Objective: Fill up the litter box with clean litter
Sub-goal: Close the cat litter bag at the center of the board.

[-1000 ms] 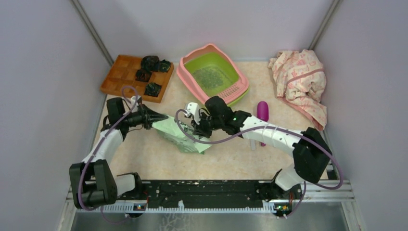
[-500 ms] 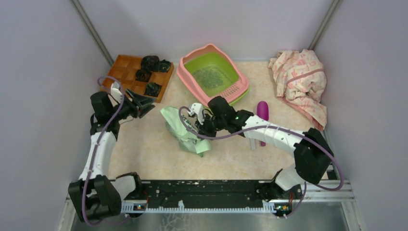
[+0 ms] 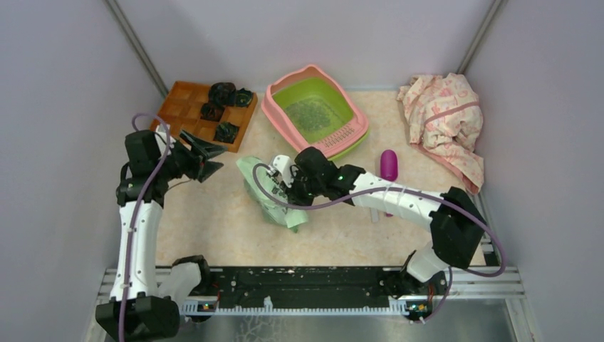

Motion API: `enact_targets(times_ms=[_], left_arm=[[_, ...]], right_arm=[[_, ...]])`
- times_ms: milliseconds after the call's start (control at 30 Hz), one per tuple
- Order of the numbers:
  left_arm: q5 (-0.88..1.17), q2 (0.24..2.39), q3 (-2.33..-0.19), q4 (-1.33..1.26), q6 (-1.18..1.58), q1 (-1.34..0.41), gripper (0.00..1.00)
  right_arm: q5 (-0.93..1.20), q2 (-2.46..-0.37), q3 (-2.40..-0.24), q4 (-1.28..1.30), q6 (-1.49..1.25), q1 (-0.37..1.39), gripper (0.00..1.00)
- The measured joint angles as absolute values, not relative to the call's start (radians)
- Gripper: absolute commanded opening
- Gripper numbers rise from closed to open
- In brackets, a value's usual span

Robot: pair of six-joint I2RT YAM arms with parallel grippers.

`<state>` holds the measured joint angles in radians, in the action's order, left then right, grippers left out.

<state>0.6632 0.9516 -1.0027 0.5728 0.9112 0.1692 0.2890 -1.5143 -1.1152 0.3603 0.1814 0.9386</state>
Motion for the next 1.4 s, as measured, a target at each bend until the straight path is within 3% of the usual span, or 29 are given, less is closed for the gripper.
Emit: enact_targets(times_ms=[367,833,1400], left_arm=[[0.458,1.005,-1.135,0.817,1.069,-0.135,0.64],[0.304,1.163,-1.151,0.888,1.170,-0.286,0.63],[0.121,1.446,-1.335,1.002,1.195,-0.467,0.58]], right_arm=[[0.120,-1.522,-1.128,0.358,0.180,1.024,0.00],[0.052,-1.522,-1.127,0.335,0.182,1.052,0.00],[0.013,-1.521,-1.121,0.316,0.213,1.064,0.00]])
